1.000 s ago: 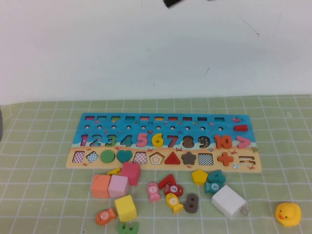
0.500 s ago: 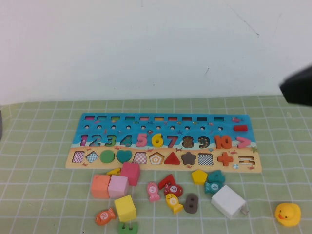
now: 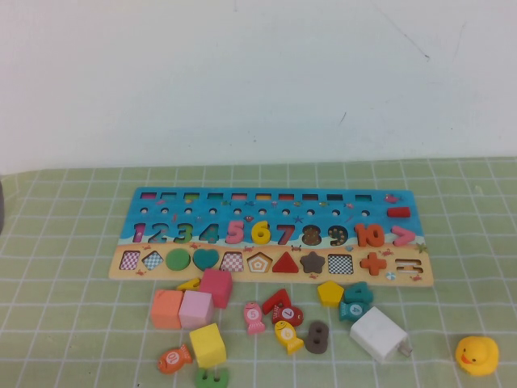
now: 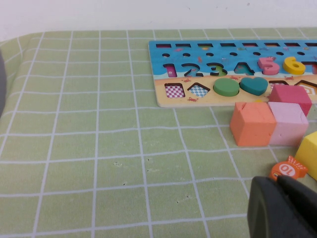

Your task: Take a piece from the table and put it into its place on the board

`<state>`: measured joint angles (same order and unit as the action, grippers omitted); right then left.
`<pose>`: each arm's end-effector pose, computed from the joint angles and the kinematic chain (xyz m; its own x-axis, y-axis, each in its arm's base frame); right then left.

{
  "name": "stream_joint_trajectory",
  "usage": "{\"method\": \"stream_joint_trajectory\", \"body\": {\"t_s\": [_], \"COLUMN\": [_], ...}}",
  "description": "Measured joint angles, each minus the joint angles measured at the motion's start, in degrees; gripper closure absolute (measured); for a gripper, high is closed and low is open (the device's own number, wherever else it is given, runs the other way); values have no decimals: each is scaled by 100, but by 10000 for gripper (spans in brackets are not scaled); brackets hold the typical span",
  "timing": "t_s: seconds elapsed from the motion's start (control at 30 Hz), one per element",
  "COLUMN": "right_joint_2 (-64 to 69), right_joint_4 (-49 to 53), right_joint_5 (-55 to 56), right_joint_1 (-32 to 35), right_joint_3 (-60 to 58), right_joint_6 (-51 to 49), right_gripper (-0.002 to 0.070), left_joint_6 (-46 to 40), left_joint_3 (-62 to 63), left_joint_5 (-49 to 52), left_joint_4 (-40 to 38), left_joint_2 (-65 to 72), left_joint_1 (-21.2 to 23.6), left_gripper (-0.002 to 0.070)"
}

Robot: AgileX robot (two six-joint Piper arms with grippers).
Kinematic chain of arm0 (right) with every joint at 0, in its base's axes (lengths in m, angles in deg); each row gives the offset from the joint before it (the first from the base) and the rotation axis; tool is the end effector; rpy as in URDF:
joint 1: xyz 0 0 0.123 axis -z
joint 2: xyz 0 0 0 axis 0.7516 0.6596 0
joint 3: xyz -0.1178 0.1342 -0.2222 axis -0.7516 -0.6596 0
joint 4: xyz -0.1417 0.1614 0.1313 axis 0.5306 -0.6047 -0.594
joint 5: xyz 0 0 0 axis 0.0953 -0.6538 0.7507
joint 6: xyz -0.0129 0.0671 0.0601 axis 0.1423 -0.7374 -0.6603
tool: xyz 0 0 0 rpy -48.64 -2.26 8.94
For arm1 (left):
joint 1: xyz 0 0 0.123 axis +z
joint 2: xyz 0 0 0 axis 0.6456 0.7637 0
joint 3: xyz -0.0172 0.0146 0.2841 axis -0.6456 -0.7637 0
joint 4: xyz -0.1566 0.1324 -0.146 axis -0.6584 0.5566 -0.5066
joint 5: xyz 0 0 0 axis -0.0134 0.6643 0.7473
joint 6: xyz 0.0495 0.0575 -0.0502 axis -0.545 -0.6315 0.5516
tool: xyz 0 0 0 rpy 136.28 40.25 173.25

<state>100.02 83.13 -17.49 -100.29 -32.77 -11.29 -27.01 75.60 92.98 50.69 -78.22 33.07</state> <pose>0.0940 0.0944 0.3612 -0.3006 -0.3986 -0.8665 -0.6890 0.7189 -0.0917 0.0527 -0.0114 0.1770 -0.2624 -0.0775 -0.9618 0.1468 0.9820 -0.1192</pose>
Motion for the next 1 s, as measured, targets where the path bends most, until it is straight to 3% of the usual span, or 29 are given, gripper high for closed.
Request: {"method": "stream_joint_trajectory", "body": {"t_s": [0.27,0.6,0.87,1.0], "right_joint_2": [-1086,-2352,-3279,-3502], "right_joint_4": [173,264,469,529], "right_joint_5": [1324,3491,4002,4195], "right_joint_1": [288,2915,4884,5491], "right_joint_3": [-1768,-3594,-4234,-4505], "right_joint_6": [-514,-550,-504,-504], "right_gripper": [678,678,678,678], "left_joint_6": [0,0,0,0], "left_joint_3": [0,0,0,0], "left_joint_5": [0,0,0,0], "left_joint_4": [0,0,0,0], "left_joint_2": [0,0,0,0], "left_joint_1": [0,0,0,0], "left_gripper": [676,676,676,676]}}
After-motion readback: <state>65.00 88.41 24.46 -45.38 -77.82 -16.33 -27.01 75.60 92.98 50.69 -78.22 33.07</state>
